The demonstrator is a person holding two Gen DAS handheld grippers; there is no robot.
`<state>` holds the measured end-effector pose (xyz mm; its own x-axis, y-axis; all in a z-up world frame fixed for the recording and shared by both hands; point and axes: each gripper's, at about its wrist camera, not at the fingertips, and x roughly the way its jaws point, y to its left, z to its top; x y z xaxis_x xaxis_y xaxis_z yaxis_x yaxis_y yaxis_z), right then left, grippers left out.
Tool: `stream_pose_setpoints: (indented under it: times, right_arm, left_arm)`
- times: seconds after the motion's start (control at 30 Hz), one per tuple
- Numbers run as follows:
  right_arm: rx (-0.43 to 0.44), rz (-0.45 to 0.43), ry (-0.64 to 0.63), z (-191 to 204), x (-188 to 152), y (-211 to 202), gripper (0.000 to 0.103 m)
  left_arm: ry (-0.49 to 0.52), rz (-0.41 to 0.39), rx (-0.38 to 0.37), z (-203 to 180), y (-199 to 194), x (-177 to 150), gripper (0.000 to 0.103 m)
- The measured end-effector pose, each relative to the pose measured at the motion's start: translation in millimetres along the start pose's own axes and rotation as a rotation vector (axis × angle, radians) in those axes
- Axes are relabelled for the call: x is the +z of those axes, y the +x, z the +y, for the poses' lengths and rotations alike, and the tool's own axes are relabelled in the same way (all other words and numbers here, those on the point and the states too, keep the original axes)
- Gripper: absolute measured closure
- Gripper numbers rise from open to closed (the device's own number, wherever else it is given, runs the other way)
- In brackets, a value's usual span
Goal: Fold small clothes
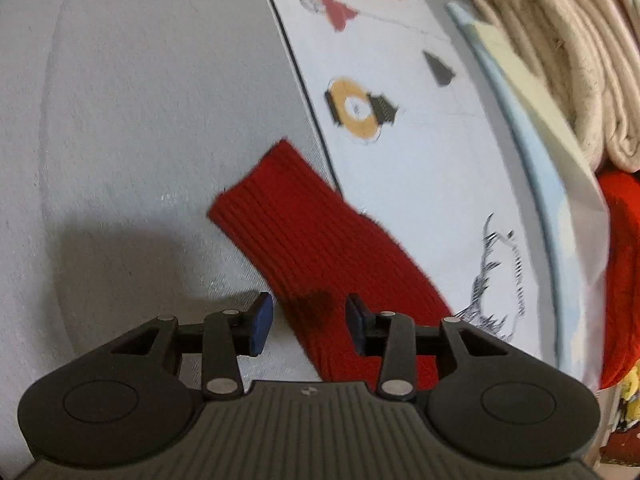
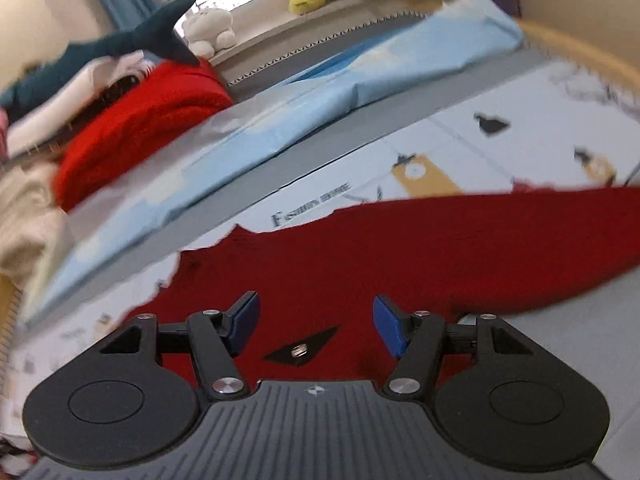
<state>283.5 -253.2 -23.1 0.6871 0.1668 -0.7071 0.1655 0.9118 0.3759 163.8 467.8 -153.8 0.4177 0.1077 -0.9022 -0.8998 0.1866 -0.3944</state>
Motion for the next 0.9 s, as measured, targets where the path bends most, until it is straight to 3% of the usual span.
stream_pose_setpoints:
  times: [0.17,0.23,0.27,0.33,0.4,0.47,0.57,0.77,0.87,0.9]
  right_arm:
    - [-0.019,0.036,-0.012,-1.6,-1.7,10.5,0.038]
    - [-0.021,0.041,-0.019,-2.2,-1.8,15.6,0.038]
    - [-0.022,0.042,-0.026,-1.9,-3.0,16.2,0.038]
    - [-0.026,0.045,-0.033,-2.5,-3.9,16.7,0.038]
    - [-0.034,0.051,-0.04,-4.0,-5.6,18.6,0.038]
    - [-0.045,0.065,-0.041,-5.7,-6.9,19.8,0.038]
    - [-0.07,0.043,-0.034,-9.3,-6.6,16.9,0.038]
    - [-0.076,0.03,0.005,-22.8,-2.3,14.8,0.043]
    - [-0.072,0.036,0.034,-30.3,-4.0,13.9,0.054]
    - [-0.068,0.039,0.045,-31.9,-4.5,13.4,0.058]
  left_arm:
    - [0.023,-0.022,0.025,-5.4,11.6,-2.2,0.062]
    - [0.05,-0.052,0.051,-8.7,13.3,-4.5,0.083]
    - [0.056,-0.074,0.061,-10.0,13.1,-5.9,0.087]
    - [0.087,-0.129,0.079,-18.8,5.5,-14.0,0.091]
    - [0.187,-0.216,0.091,-43.9,-12.9,-27.7,0.092]
    - [0.297,-0.314,0.04,-78.2,-42.8,-48.6,0.092]
    - [0.421,-0.373,-0.064,-123.4,-83.1,-84.8,0.092]
    - [0.58,-0.312,-0.264,-191.8,-137.0,-175.0,0.093]
    - [0.666,-0.248,-0.34,-209.7,-125.5,-235.0,0.093]
    - [0.674,-0.177,-0.343,-217.8,-113.8,-254.2,0.094]
